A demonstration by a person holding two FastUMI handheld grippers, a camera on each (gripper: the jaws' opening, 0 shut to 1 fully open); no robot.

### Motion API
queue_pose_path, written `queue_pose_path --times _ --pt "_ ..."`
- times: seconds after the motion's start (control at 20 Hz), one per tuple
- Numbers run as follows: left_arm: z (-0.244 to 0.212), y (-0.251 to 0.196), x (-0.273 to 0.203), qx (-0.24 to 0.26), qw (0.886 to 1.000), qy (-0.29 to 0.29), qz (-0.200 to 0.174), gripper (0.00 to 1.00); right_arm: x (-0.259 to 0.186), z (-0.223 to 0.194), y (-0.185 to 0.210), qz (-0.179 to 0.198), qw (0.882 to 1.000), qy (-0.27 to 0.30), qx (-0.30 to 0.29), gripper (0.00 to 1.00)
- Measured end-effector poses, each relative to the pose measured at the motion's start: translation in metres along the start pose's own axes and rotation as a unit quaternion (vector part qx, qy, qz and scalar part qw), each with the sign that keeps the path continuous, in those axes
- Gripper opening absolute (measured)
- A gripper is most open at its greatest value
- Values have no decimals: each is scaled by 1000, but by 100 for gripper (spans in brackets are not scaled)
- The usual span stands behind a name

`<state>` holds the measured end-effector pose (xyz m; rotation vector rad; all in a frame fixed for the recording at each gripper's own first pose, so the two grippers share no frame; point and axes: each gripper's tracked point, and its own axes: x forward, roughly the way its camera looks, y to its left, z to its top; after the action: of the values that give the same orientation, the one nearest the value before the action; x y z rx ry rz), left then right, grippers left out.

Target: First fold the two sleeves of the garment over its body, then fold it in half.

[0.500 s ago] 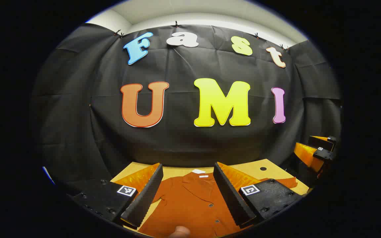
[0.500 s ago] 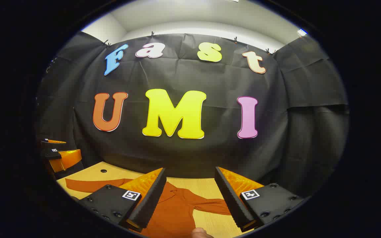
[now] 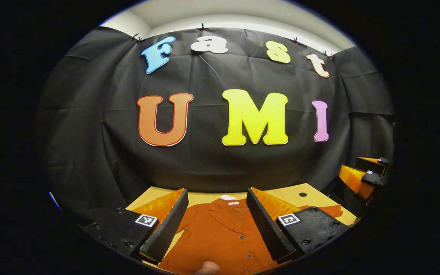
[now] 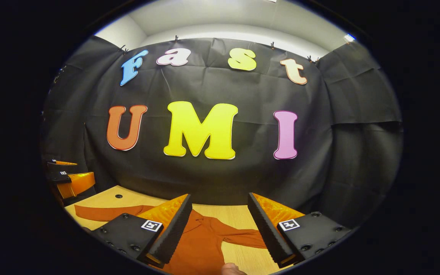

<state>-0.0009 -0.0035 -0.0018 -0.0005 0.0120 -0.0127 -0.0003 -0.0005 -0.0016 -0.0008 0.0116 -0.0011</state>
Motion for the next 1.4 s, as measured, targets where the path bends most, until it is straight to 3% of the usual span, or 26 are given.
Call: queue_pose_path --times 0.4,0.45,0.5,0.85,1.05,1.25,1.4 --pt "-7 -6 4 -2 1000 15 -8 99 8 -8 -11 -9 1000 15 8 94" --pt "-9 -10 5 -2 1000 18 -11 94 11 -9 -17 -13 1000 18 10 94" --pt "-10 -14 5 -3 1000 18 -15 99 13 -12 -24 -19 1000 21 12 94" --pt "-33 -50 2 -11 998 53 -41 99 29 -54 -106 -78 995 66 4 94" --pt "-35 -62 2 -16 998 59 -27 99 36 -107 -180 -136 983 117 -42 95" --pt "-47 -77 2 -4 997 78 -7 99 47 -171 -243 -171 969 177 -30 94" --pt "-58 -88 2 0 995 100 12 99 52 -234 -291 -199 946 256 -27 94"
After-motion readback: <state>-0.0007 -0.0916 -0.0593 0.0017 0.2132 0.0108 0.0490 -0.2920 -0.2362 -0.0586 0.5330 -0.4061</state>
